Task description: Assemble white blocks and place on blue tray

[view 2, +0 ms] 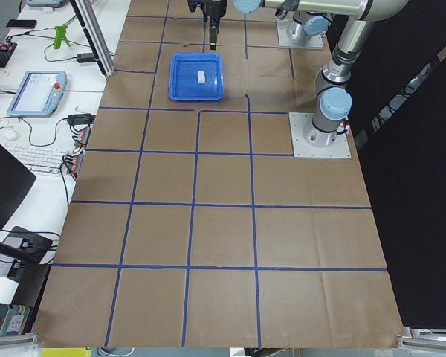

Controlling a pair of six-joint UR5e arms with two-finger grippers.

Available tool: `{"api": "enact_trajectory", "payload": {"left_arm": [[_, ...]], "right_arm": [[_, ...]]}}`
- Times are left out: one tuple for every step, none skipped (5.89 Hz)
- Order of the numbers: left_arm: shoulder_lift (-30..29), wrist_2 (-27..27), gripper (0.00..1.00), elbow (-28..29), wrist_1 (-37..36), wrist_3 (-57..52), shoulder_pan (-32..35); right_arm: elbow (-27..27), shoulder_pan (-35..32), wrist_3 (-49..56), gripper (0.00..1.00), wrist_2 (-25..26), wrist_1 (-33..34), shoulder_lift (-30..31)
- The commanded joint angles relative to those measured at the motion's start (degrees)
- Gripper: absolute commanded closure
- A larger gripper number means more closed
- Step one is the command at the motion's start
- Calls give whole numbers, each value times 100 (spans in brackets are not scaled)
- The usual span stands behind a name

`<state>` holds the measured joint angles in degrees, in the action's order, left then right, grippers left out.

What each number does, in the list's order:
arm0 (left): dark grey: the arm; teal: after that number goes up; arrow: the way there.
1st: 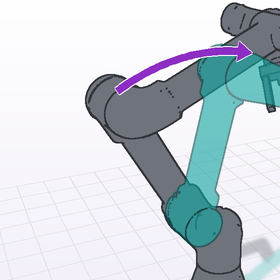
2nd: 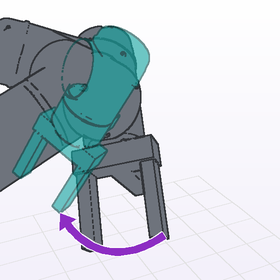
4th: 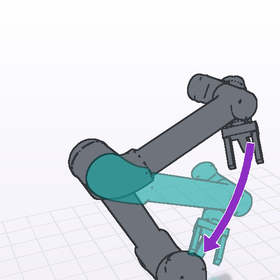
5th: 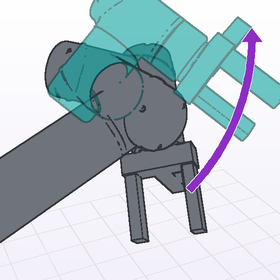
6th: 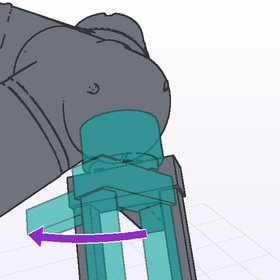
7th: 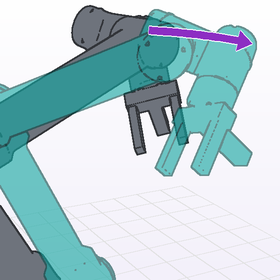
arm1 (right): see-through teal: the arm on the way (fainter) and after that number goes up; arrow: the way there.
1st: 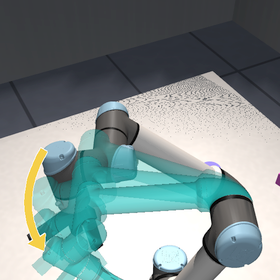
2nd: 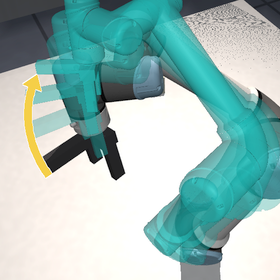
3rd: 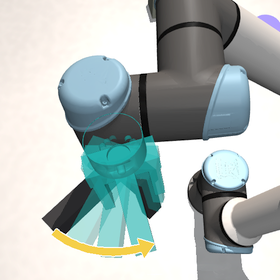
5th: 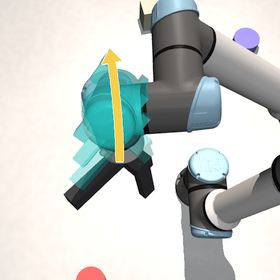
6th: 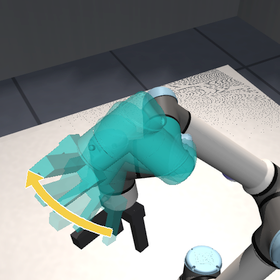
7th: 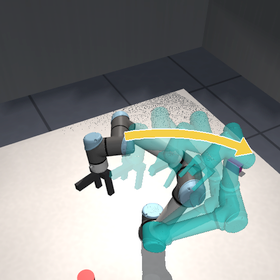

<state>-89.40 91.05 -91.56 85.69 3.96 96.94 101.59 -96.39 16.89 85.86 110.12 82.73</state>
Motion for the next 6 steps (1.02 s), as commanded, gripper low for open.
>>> {"api": "enact_trajectory", "payload": {"left_arm": [[1,0,1,-2,0,0,0],[1,0,1,-2,0,0,0],[1,0,1,-2,0,0,0],[1,0,1,-2,0,0,0],[1,0,1,-2,0,0,0],[10,0,1,-2,9,0,0]], "right_arm": [[-960,287,-728,0,62,-1600,146],[-1322,297,-1001,0,210,-2008,199],[-1360,305,-1056,0,533,-2378,399],[-1317,366,-1065,0,554,-2564,715],[-1317,393,-1065,0,615,-2566,866],[-1299,367,-1074,0,563,-2540,885]]}}
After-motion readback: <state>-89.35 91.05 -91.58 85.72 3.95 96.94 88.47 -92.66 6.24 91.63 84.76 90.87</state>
